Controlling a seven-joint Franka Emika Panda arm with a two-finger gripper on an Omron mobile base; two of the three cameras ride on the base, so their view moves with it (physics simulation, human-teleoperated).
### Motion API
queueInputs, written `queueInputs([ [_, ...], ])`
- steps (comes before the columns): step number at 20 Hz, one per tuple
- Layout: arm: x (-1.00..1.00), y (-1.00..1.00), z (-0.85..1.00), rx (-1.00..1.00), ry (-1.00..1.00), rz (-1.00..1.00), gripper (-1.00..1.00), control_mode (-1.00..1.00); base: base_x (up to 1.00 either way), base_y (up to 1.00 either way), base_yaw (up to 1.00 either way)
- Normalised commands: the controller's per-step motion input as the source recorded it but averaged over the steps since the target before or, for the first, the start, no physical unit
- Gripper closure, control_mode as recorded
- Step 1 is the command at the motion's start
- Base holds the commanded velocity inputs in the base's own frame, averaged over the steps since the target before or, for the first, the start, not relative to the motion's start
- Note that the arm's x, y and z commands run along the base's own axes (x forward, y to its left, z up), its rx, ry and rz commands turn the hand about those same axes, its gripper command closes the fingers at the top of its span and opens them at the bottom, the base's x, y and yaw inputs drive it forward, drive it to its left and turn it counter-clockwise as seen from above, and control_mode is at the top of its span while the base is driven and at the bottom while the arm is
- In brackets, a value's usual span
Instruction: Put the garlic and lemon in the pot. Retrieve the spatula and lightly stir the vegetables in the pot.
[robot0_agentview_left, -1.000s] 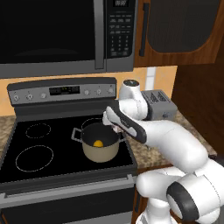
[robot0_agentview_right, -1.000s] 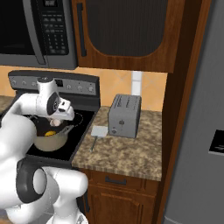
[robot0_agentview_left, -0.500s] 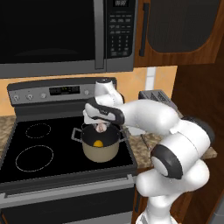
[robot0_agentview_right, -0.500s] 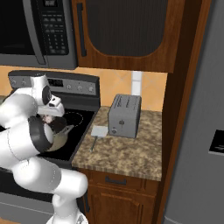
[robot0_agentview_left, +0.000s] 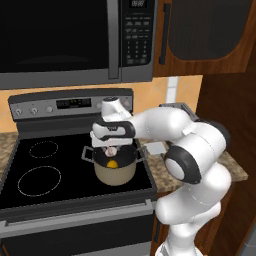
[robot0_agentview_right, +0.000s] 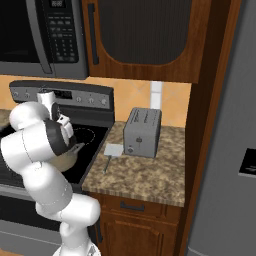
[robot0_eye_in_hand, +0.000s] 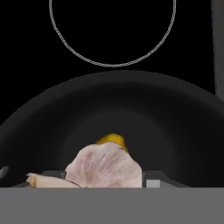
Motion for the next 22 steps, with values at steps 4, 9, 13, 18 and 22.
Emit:
queueInputs([
  [4,-0.02,0.0,-0.26,0.0,0.01,-0.02,1.0,-1.0,0.0,0.0,0.0],
  [9,0.0,0.01,-0.32,0.0,0.05,-0.02,-1.0,-1.0,0.0,0.0,0.0],
  [13,0.0,0.0,-0.08,0.0,0.01,-0.02,-1.0,-1.0,0.0,0.0,0.0],
  [18,-0.18,-0.03,0.0,0.01,-0.02,0.0,-1.0,-1.0,0.0,0.0,0.0],
  [22,-0.26,-0.08,0.1,0.04,-0.11,0.0,-1.0,-1.0,0.0,0.0,0.0],
])
